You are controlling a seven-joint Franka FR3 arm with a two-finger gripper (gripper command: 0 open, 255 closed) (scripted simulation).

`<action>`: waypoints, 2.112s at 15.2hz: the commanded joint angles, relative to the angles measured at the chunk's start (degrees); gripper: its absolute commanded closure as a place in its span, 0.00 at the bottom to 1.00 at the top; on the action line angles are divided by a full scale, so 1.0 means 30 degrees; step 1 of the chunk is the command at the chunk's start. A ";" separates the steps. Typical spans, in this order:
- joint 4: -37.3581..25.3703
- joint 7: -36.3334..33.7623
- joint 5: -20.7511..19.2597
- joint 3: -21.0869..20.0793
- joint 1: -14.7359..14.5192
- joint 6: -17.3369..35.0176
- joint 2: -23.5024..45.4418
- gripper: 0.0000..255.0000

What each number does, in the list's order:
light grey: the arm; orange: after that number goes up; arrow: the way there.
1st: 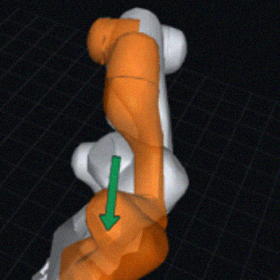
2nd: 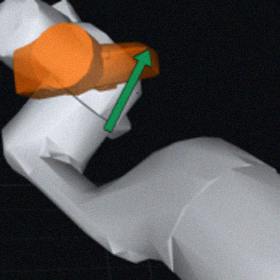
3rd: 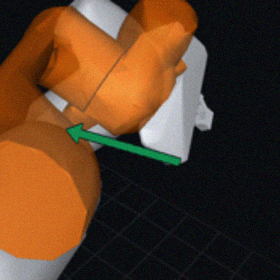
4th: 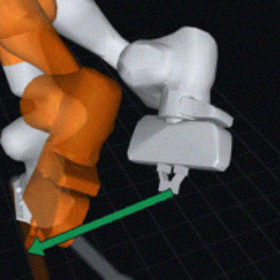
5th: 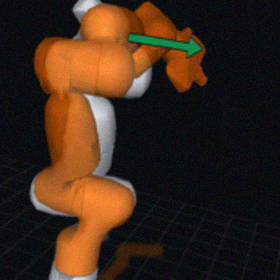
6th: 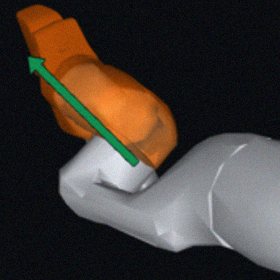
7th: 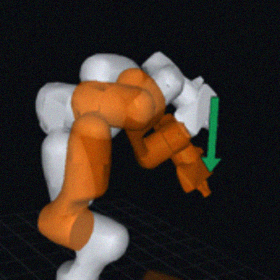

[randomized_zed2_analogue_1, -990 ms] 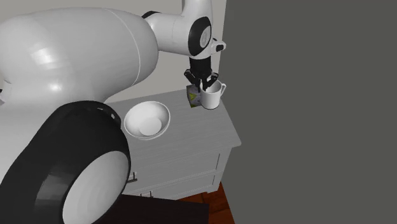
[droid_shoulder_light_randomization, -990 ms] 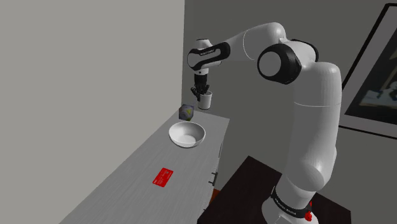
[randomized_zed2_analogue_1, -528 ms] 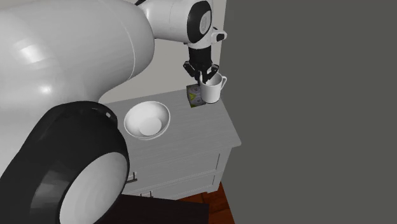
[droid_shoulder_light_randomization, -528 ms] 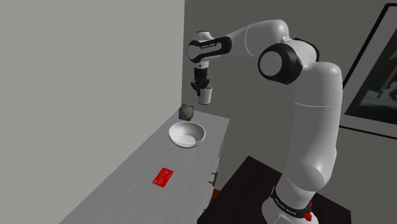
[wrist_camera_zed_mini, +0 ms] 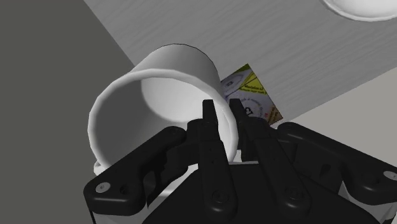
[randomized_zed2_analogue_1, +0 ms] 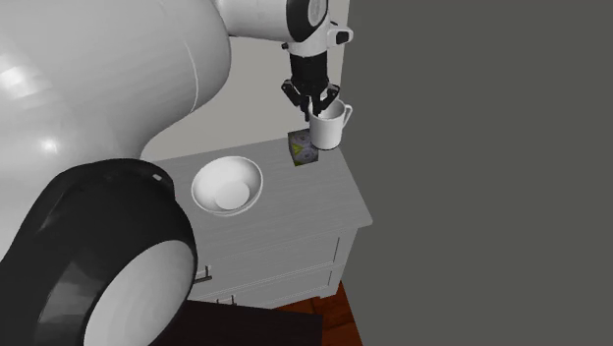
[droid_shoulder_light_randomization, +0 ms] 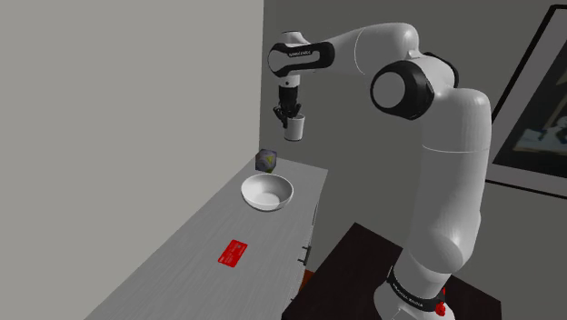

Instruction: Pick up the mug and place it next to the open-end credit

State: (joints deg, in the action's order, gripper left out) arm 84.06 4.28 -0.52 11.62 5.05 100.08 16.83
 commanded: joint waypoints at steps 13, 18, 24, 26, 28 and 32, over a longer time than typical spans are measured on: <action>1.0566 -0.4279 -0.1472 -0.1701 -0.2291 0.1598 -0.8816 1.00; 1.3426 -0.6010 -0.1404 -0.2776 -0.2943 0.1480 -1.1674 1.00; 1.6138 -0.8096 -0.0764 -0.4303 -0.3807 0.0934 -1.4799 1.00; 1.6872 -0.8808 -0.0425 -0.4858 -0.4146 0.0675 -1.5758 1.00; 1.7519 -0.9535 -0.0028 -0.5436 -0.4514 0.0387 -1.6667 1.00; 1.8477 -0.9839 0.0147 -0.5684 -0.4664 0.1055 -1.6949 1.00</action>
State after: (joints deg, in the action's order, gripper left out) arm 138.81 -25.09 -0.15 -5.32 -8.89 102.58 -33.98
